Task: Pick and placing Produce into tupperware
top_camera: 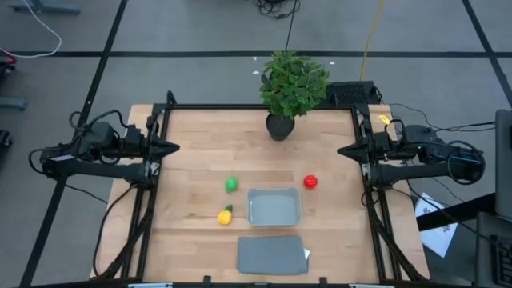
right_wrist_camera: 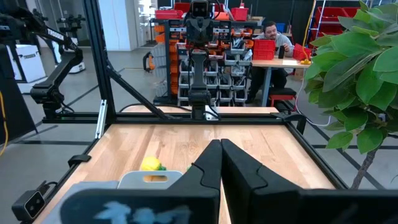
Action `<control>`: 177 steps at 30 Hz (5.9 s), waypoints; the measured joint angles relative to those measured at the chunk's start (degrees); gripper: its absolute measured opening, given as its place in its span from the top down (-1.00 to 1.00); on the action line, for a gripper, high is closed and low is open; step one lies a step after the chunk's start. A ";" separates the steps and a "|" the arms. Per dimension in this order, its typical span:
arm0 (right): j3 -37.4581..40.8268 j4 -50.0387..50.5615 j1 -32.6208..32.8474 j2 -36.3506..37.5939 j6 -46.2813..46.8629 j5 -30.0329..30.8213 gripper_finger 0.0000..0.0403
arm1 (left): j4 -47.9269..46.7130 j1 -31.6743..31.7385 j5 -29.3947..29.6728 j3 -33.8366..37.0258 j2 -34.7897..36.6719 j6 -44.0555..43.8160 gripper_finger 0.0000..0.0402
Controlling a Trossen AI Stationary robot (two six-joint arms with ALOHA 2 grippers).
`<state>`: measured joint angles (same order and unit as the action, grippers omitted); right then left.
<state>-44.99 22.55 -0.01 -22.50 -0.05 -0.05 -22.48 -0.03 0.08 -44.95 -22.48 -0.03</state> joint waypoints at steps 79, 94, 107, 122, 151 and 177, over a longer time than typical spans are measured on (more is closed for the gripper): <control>0.00 -1.25 0.00 0.00 -0.66 0.00 1.00 | 7.12 0.00 0.02 -0.02 0.00 4.24 0.87; 0.00 -1.25 0.00 -0.01 -0.63 -0.01 1.00 | 13.58 0.00 0.02 -0.02 -0.01 0.86 0.87; 6.66 -15.00 0.00 -2.49 2.62 -3.99 1.00 | 22.34 0.00 2.99 12.99 -2.46 3.88 0.87; 21.89 -26.95 -3.15 4.24 7.51 -4.66 1.00 | 20.77 0.00 3.42 27.48 12.14 4.02 0.87; 42.33 -49.08 -3.15 4.32 7.34 -4.64 1.00 | 24.32 0.01 2.79 34.25 12.01 -4.28 0.87; 40.13 -41.27 -4.83 4.20 3.98 -2.67 1.00 | 30.60 0.06 12.10 44.35 9.16 11.91 0.87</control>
<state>-4.86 -18.72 -4.84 -18.31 3.93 -2.72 8.12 0.03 12.18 -0.60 -13.32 11.88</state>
